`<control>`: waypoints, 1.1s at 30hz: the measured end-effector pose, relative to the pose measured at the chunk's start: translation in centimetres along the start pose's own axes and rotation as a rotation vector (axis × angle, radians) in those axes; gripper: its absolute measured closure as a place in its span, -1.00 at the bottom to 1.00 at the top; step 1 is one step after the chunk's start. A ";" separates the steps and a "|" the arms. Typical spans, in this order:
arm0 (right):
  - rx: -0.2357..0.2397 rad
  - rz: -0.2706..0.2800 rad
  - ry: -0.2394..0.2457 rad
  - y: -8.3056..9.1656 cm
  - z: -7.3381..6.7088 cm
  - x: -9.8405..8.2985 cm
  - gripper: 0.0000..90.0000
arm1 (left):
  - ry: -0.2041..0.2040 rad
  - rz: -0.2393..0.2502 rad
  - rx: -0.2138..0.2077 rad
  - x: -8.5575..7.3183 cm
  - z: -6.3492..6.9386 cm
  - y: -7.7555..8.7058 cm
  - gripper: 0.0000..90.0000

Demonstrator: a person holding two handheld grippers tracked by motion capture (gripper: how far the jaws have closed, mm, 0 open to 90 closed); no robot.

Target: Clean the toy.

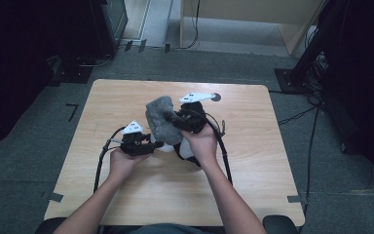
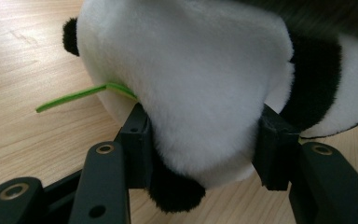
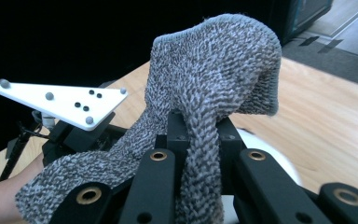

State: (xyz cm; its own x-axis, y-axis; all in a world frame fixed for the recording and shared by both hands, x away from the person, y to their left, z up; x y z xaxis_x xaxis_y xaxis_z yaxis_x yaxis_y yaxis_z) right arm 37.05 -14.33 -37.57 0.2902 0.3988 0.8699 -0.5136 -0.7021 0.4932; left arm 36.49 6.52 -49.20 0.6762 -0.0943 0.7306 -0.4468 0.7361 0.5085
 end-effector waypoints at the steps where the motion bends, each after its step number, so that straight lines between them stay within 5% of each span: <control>1: -0.017 -0.030 0.025 -0.7 -0.3 -0.3 0.81 | 0.001 0.005 -0.002 0.0 0.0 0.0 0.06; 2: -0.035 -0.073 0.051 -1.5 -0.4 -0.8 0.81 | 0.003 0.002 -0.003 -0.1 -0.1 0.0 0.06; 5: -0.030 -0.143 0.028 -3.0 -0.4 -2.7 0.80 | 0.011 -0.002 -0.003 -0.1 -0.2 -0.1 0.06; 19: -0.066 -0.175 0.025 -0.2 1.3 -5.4 0.66 | 0.021 -0.019 0.004 -0.1 -0.1 -0.1 0.05; 33: -0.071 -0.170 -0.005 3.5 2.4 -6.3 0.82 | 0.013 -0.019 0.000 -0.1 0.0 -0.2 0.04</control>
State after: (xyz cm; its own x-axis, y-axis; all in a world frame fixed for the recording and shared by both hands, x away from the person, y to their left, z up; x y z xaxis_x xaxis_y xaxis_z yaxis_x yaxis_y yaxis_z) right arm 35.43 -20.70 -41.31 0.3811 0.5052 0.7743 -0.5130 -0.5812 0.6317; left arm 36.48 6.41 -49.36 0.6919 -0.0994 0.7151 -0.4337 0.7346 0.5218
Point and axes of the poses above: each handheld gripper's, and its own axes: y roughly backward along the jaws, x roughly out of its top, z roughly to its right, the point moved 1 cm from there along -y, roughly forward along the jaws, and after that the axes turned 14 degrees about y, right-handed, at the moved point
